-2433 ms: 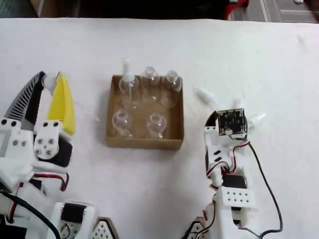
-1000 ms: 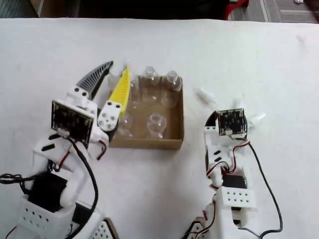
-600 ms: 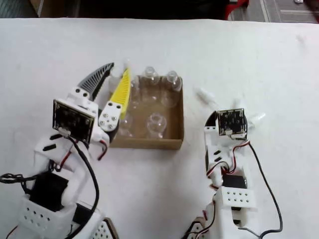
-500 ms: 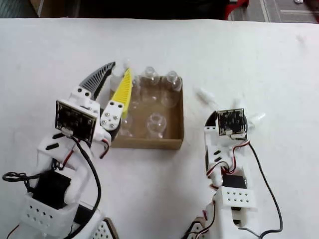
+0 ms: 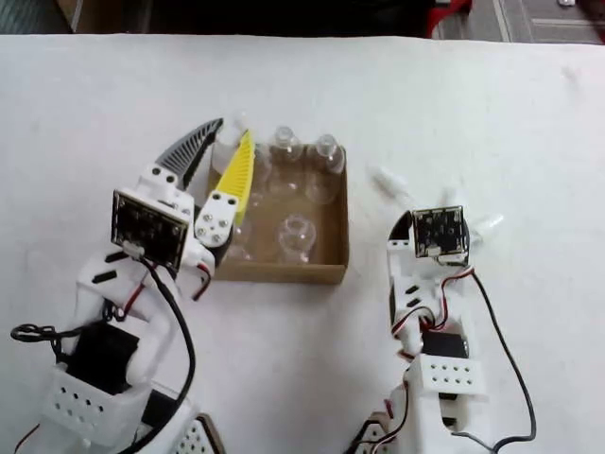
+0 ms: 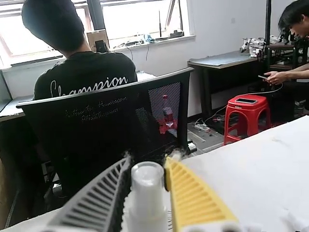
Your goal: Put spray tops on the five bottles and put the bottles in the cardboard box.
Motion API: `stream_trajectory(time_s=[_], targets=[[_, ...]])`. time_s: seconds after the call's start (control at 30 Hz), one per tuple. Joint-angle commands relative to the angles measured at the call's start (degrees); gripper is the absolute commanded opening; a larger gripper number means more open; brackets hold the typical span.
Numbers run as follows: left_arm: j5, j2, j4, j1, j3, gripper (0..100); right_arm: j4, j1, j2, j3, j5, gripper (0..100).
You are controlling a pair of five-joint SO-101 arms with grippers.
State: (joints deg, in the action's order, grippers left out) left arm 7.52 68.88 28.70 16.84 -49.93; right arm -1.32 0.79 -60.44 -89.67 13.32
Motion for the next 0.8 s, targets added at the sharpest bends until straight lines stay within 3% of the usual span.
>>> stream_trajectory(time_s=[0.0,0.77], targets=[[-0.5,-0.1,-1.6,0.0,0.3,2,1.4,-0.4,-0.3,0.3,0.5,22.6],[-0.4,-0.1,-2.1,0.0,-6.6,2,1.4,-0.4,-0.3,0.3,0.5,22.6]])
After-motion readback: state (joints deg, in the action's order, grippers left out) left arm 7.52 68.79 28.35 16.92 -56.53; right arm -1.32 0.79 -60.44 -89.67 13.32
